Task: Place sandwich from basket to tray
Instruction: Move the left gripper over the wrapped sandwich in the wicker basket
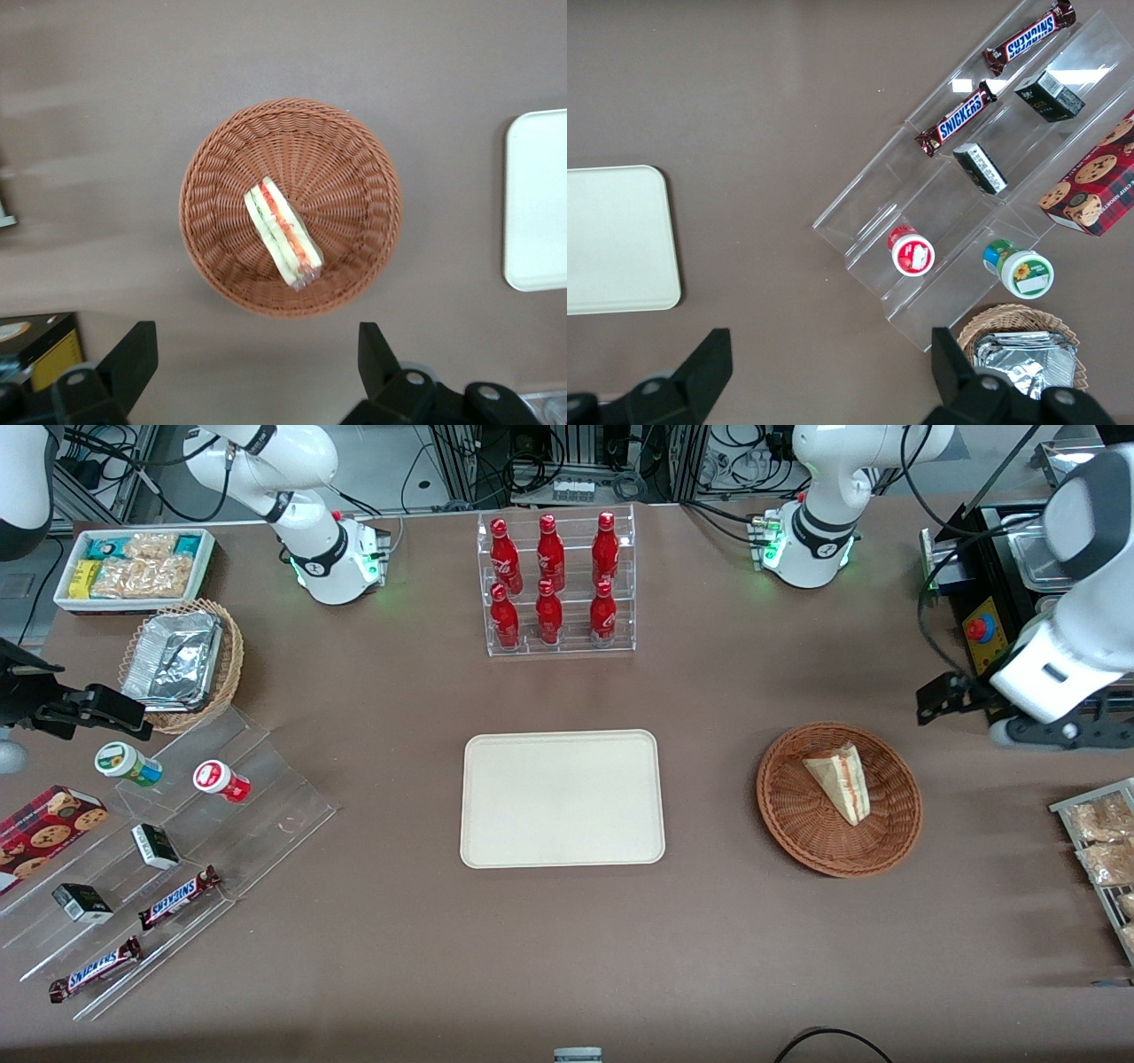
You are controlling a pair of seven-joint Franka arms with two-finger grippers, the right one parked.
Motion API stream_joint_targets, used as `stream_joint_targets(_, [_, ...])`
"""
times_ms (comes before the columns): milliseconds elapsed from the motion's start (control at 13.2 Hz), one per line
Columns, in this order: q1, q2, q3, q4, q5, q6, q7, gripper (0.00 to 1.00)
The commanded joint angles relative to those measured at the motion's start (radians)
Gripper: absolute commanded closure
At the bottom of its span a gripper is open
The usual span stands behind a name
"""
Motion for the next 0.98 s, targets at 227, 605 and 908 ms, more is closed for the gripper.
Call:
stream_joint_targets(227, [0.009, -0.011, -0.006, -0.263, -0.010, 0.319, -0.230, 0.00])
stream_joint_targets(605, [-0.001, 0.053, -0.009, -0.345, -0.010, 0.451, -0.417, 0.00])
stream_joint_targets(908, [-0.008, 0.097, -0.014, -0.348, -0.012, 0.446, -0.480, 0.00])
